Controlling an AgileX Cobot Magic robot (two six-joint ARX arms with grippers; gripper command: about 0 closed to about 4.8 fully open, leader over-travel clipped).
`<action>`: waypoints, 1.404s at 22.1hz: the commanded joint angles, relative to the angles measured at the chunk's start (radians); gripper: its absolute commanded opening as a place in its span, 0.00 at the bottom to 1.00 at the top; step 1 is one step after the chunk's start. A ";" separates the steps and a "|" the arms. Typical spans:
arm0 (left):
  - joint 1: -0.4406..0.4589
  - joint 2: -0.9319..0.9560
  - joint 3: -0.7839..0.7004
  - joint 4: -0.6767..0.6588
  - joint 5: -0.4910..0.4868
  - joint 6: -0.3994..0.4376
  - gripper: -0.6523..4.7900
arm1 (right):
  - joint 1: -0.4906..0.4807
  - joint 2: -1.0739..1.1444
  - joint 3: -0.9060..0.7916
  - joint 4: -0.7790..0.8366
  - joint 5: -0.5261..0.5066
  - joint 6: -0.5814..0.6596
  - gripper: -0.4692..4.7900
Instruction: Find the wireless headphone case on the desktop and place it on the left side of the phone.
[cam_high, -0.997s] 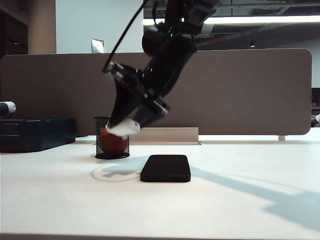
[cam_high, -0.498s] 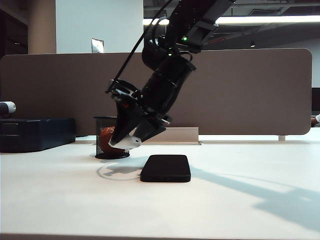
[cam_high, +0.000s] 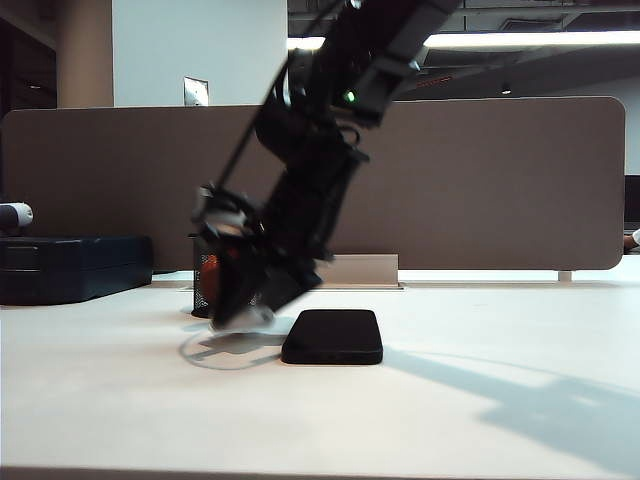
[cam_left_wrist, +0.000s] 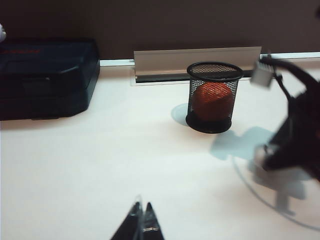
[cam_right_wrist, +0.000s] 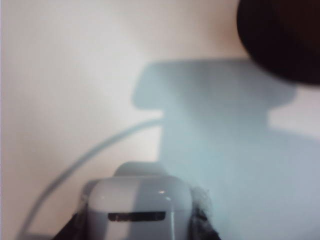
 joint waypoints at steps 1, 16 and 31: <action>-0.001 0.000 0.003 0.010 0.001 -0.003 0.11 | -0.004 -0.003 -0.049 0.045 0.019 -0.002 0.09; -0.001 0.000 0.003 0.010 0.001 -0.003 0.11 | -0.003 -0.003 -0.073 0.037 0.014 0.036 0.28; -0.001 0.001 0.003 0.010 0.001 -0.003 0.11 | -0.005 -0.048 -0.072 0.019 0.016 0.055 0.52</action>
